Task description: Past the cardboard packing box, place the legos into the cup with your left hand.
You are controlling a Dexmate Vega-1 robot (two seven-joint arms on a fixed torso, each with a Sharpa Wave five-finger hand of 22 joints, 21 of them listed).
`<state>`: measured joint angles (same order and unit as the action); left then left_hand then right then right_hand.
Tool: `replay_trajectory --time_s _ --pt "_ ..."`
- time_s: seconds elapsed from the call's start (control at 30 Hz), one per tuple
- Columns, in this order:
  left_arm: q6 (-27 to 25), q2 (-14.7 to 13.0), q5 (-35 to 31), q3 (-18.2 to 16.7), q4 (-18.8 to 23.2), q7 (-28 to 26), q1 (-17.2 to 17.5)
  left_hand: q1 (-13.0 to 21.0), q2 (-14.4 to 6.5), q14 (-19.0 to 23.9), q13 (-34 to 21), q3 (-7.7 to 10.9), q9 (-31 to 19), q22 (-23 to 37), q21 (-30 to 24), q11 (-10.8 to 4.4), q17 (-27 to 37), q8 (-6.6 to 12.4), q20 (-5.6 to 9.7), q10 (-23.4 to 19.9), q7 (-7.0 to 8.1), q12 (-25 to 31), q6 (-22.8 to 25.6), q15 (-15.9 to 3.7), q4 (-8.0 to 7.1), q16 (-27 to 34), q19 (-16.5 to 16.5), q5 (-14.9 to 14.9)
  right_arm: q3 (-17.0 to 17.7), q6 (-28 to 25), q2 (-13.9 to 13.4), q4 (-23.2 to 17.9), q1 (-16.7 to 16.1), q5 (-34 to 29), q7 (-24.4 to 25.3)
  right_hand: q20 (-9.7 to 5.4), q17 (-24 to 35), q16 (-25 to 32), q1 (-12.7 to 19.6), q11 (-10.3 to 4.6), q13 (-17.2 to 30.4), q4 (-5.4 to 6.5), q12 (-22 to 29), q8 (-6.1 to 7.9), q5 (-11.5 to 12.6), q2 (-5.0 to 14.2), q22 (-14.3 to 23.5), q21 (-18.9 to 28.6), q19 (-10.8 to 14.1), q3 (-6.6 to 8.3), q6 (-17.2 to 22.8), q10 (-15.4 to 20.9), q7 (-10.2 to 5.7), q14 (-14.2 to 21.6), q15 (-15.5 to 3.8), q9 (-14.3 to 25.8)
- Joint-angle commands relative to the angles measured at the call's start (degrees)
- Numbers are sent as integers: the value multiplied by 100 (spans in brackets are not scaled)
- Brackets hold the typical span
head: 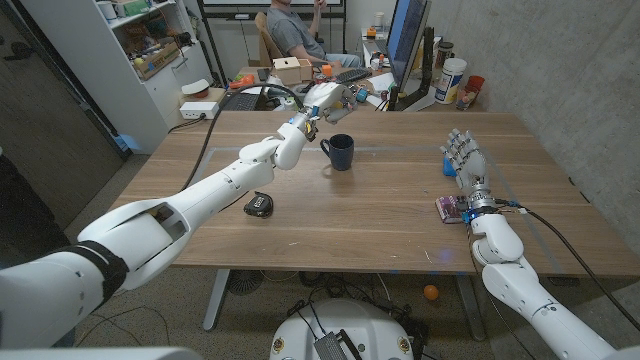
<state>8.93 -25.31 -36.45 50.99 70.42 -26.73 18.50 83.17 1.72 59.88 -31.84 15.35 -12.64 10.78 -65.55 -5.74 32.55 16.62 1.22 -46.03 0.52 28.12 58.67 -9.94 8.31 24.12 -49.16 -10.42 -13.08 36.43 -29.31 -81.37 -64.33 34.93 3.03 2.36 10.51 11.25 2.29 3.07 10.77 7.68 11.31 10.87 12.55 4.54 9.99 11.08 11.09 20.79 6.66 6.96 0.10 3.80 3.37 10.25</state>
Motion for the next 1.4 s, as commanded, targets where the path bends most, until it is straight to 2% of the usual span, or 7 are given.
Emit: replay_trajectory --time_s 0.03,0.4,0.7,1.4 --pt "36 1 -8 82 -89 24 -6 353 -315 55 -30 106 -26 14 -40 25 16 14 1109 -21 -3 -5 69 -319 72 -28 483 -30 -27 12 17 39 40 -9 -13 -12 19 3 -37 -19 22 10 7 11 55 -15 10 34 6 -28 45 82 -13 43 -1 25" --pt "70 121 -8 205 -374 57 -115 354 -304 55 -40 117 -26 9 -79 24 34 -14 1112 -29 -1 -24 63 -318 78 -46 502 -29 -25 11 25 37 36 -19 20 -9 19 5 -39 -10 22 11 4 12 59 -16 10 35 8 -36 53 83 -14 56 -3 25" --pt "193 221 18 322 -621 39 -210 347 -313 55 -67 132 -20 3 -113 46 55 -28 1109 -11 -69 -40 112 -319 72 -59 530 -29 -28 18 44 77 54 -3 14 -17 19 5 -39 17 22 12 5 9 63 -17 9 34 7 -44 49 94 -10 66 -8 25" --pt "333 310 62 525 -993 129 -335 326 -321 64 -77 159 -11 -5 -185 41 92 -88 1107 -42 -61 -72 138 -319 68 -87 573 -30 -62 32 109 222 155 -7 20 -16 18 3 -37 4 22 13 4 6 71 -14 9 30 -3 -56 47 107 -12 83 -13 24"
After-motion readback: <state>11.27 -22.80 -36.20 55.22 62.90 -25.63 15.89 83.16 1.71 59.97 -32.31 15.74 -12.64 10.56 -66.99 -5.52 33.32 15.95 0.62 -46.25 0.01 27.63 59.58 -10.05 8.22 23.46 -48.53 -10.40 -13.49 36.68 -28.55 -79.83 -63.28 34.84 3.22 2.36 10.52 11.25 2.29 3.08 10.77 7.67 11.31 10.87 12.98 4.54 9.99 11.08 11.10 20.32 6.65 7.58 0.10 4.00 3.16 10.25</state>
